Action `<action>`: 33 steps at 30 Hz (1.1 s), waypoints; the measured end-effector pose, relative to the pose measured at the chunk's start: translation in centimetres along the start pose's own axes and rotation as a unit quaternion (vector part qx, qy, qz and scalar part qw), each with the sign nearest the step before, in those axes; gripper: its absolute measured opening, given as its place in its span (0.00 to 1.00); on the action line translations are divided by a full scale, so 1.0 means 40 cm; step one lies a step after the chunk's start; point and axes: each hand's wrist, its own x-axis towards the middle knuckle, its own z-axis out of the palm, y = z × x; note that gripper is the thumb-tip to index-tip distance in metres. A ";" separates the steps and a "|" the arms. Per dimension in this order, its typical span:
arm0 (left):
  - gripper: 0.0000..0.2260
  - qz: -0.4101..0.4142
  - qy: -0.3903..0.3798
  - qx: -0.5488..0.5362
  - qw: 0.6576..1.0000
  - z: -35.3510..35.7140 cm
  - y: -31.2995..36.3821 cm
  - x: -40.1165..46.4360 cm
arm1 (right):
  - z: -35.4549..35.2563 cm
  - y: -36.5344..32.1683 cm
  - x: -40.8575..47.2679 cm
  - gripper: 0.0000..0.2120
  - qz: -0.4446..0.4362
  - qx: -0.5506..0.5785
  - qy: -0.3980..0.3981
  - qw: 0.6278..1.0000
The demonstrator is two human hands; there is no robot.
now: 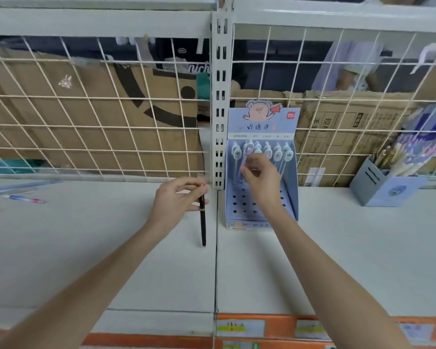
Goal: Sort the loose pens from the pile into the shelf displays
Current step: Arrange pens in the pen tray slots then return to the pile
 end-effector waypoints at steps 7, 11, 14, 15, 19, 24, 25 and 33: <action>0.03 0.008 -0.006 -0.012 1.000 -0.021 0.002 0.015 | 0.026 -0.005 -0.008 0.06 0.022 -0.063 -0.032 0.997; 0.03 0.013 -0.008 -0.011 1.000 -0.033 0.003 0.021 | 0.036 0.004 -0.014 0.06 0.022 -0.121 -0.047 0.991; 0.02 0.015 -0.008 -0.015 1.000 -0.035 0.005 0.023 | 0.042 0.013 -0.020 0.06 0.031 -0.132 -0.045 0.990; 0.02 0.016 -0.009 -0.017 1.000 -0.035 0.005 0.022 | 0.044 0.012 -0.021 0.06 0.031 -0.134 -0.042 0.990; 0.02 0.019 -0.014 -0.021 0.999 -0.036 0.006 0.018 | 0.047 0.007 -0.024 0.05 0.029 -0.141 -0.036 0.989; 0.02 0.020 -0.020 -0.021 0.999 -0.045 0.002 0.016 | 0.052 0.006 -0.032 0.04 0.023 -0.151 -0.025 0.988; 0.02 0.021 -0.022 -0.021 0.999 -0.047 0.002 0.015 | 0.053 0.005 -0.034 0.04 0.022 -0.148 -0.021 0.988; 0.03 0.036 -0.036 -0.026 0.998 -0.070 0.014 0.008 | 0.062 0.000 -0.043 0.05 0.017 -0.153 -0.005 0.988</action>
